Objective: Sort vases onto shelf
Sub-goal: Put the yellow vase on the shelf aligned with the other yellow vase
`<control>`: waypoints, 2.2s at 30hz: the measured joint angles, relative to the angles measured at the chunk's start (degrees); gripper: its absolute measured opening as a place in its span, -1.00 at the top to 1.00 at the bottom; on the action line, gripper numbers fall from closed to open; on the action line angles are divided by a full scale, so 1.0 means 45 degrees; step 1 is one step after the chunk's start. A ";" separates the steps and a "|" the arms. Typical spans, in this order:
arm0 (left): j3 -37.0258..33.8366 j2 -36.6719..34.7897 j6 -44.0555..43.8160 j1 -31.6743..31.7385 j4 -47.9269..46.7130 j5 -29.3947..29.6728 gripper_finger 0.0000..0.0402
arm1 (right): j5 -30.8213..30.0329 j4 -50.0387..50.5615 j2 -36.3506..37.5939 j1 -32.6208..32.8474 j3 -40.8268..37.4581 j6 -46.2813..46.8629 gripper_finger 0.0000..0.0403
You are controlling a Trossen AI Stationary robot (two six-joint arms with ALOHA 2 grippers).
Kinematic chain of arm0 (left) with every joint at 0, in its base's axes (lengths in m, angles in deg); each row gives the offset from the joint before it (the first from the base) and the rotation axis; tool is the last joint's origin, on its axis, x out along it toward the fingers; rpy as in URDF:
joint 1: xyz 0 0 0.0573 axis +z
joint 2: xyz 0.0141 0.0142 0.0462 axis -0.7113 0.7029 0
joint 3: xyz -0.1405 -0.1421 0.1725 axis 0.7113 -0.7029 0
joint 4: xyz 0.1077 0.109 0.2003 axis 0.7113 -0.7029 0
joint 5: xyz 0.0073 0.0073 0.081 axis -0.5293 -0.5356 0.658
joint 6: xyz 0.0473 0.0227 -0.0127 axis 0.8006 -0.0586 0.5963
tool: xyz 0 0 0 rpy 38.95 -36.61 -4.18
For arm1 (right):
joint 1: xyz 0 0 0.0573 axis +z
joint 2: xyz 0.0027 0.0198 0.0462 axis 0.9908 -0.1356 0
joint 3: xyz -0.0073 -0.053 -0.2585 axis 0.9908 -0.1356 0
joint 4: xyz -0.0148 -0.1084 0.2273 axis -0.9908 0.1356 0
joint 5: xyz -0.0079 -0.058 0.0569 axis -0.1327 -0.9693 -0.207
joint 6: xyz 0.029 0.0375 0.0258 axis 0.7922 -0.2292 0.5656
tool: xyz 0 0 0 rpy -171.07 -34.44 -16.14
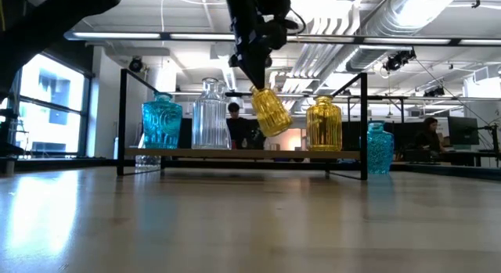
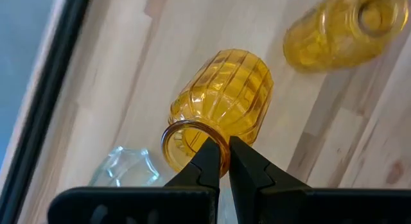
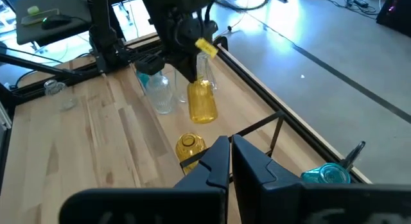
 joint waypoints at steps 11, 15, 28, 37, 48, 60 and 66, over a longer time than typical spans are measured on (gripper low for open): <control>-0.0010 0.0004 0.0341 -0.0264 -0.1210 0.0122 0.96 | -0.0003 0.0000 -0.0005 0.0003 0.0000 -0.0044 1.00; -0.0010 -0.0083 0.0622 -0.0588 -0.1231 0.0385 0.96 | -0.0005 0.0000 -0.0005 0.0001 0.0000 -0.0044 1.00; 0.0005 -0.0112 0.1434 -0.1058 -0.1321 0.0287 0.96 | -0.0010 -0.0005 -0.0005 0.0002 0.0000 -0.0028 1.00; 0.0000 0.0281 0.1859 -0.1147 -0.1080 0.0240 0.96 | -0.0005 -0.0005 -0.0005 0.0005 0.0000 -0.0005 1.00; 0.0013 0.0395 0.1838 -0.1206 -0.0606 -0.0054 0.96 | 0.0058 -0.0005 -0.0005 0.0000 0.0000 -0.0044 1.00; 0.0034 0.0752 0.1932 -0.1288 -0.0919 -0.0053 0.96 | 0.0102 0.0092 0.0000 0.0000 0.0000 -0.0058 1.00; 0.0024 0.0752 0.1748 -0.1288 -0.0870 -0.0023 0.93 | 0.0102 0.0092 -0.0001 0.0005 0.0000 -0.0175 1.00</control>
